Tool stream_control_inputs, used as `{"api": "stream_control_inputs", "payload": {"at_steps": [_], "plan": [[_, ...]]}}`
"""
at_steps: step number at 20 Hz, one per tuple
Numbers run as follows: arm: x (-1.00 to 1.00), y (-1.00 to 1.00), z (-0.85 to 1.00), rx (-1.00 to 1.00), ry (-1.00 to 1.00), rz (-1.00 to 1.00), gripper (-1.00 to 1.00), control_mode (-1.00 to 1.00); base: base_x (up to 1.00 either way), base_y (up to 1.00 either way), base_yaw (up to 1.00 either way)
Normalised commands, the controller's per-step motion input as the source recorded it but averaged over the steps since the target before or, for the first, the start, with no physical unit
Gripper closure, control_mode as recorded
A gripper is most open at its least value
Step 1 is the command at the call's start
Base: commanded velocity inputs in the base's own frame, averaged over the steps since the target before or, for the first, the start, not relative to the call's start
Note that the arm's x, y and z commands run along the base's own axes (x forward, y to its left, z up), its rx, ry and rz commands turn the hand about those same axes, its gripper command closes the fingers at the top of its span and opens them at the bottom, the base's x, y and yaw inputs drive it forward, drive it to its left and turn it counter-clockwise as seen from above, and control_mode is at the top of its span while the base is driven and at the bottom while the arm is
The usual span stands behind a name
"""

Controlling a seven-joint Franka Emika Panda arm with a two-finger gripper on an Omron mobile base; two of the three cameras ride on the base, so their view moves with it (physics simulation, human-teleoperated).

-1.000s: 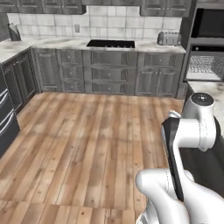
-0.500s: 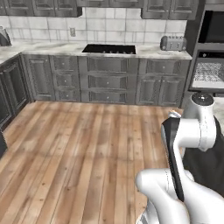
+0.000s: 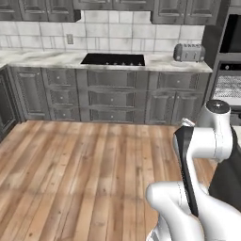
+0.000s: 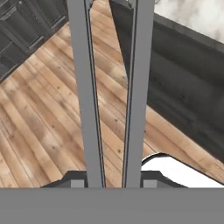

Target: Pick up the tongs from the counter and place them near the plate next to the oven.

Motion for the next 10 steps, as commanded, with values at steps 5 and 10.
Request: {"api": "stream_control_inputs", "payload": {"at_steps": [5,10], "plan": [[0.00,0.00,0.00,0.00,0.00,0.00,1.00,1.00,0.95,0.00,-0.09],[0.00,0.00,0.00,0.00,0.00,0.00,1.00,1.00,0.99,-0.03,-0.08]]}}
